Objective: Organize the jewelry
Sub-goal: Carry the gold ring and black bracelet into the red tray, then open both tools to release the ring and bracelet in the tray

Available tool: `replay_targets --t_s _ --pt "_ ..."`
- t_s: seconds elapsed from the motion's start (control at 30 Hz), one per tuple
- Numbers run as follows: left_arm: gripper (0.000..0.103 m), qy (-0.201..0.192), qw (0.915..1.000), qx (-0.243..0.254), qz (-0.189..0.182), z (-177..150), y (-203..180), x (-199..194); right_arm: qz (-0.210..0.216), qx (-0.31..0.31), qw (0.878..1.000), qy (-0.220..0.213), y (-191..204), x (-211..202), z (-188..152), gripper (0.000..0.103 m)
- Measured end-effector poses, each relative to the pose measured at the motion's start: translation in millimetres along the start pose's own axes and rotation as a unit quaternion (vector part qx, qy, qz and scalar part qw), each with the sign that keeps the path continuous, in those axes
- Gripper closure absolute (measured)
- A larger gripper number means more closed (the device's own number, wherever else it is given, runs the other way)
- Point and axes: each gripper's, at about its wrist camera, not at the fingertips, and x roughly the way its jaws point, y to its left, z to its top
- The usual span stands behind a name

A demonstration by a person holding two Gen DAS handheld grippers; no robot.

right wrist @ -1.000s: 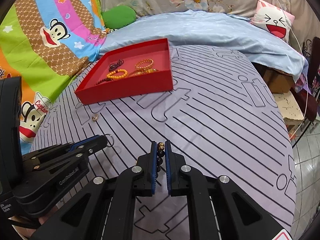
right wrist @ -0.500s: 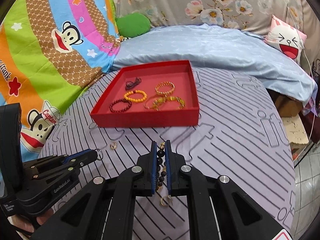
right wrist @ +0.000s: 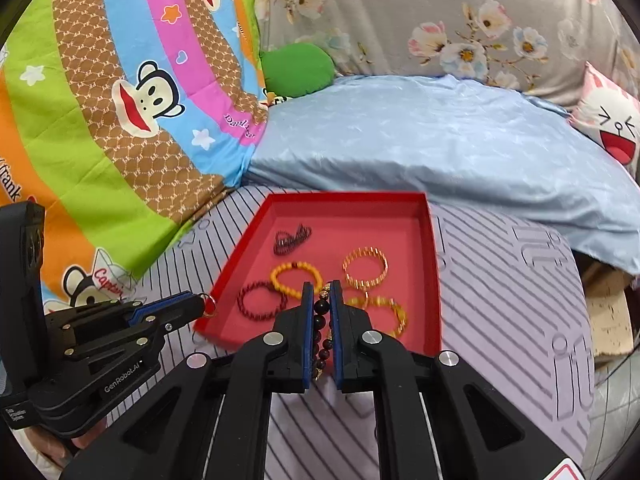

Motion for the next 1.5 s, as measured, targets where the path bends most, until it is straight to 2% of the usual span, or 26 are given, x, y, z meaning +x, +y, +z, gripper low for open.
replay_targets --t_s 0.13,0.27,0.5,0.63,0.9,1.1,1.17,1.2,1.23,1.3,1.4,1.5 --pt "0.097 -0.009 0.9999 -0.004 -0.002 27.1 6.8 12.3 0.008 -0.004 1.0 -0.003 -1.8 16.8 23.9 0.095" --pt "0.097 -0.002 0.9997 -0.022 -0.012 49.8 18.1 29.7 0.016 0.003 1.0 0.001 -11.2 33.6 41.3 0.095" --pt "0.097 0.002 0.9999 -0.015 0.002 60.6 20.4 47.3 0.011 0.015 1.0 0.013 -28.5 56.0 57.4 0.095" --pt "0.097 0.015 0.9997 -0.017 -0.006 68.6 20.3 63.4 0.004 0.014 1.0 0.022 -34.4 74.7 65.5 0.095" --pt "0.097 0.038 0.9992 -0.008 0.006 83.1 16.7 102.7 -0.007 0.012 0.999 0.045 -36.3 126.2 81.8 0.095" --pt "0.097 0.071 0.9974 -0.001 0.011 84.0 14.9 140.6 -0.038 0.003 0.996 0.086 -49.8 167.3 73.8 0.094" --pt "0.097 0.078 0.9969 0.0 0.008 82.9 14.9 148.8 -0.057 0.002 0.994 0.088 -54.7 170.8 70.9 0.093" --pt "0.091 0.079 0.9968 -0.002 0.012 81.7 15.3 152.6 -0.061 0.002 0.994 0.088 -56.6 170.9 70.6 0.091" --pt "0.074 0.077 0.9968 -0.004 0.02 80.9 16.4 154.6 -0.063 0.003 0.994 0.085 -58.8 169.1 70.0 0.088" --pt "0.063 0.064 0.9974 -0.008 0.034 79.9 18.7 153.5 -0.066 0.009 0.995 0.076 -63.7 162.2 69.1 0.08" --pt "0.062 0.057 0.9974 -0.006 0.044 79.1 20.0 148.9 -0.065 0.008 0.996 0.059 -64.5 147.1 68.6 0.074" --pt "0.06 0.049 0.9972 0.0 0.057 79.4 17.9 140.4 -0.056 0.009 0.997 0.05 -61.4 135.9 69.6 0.073"
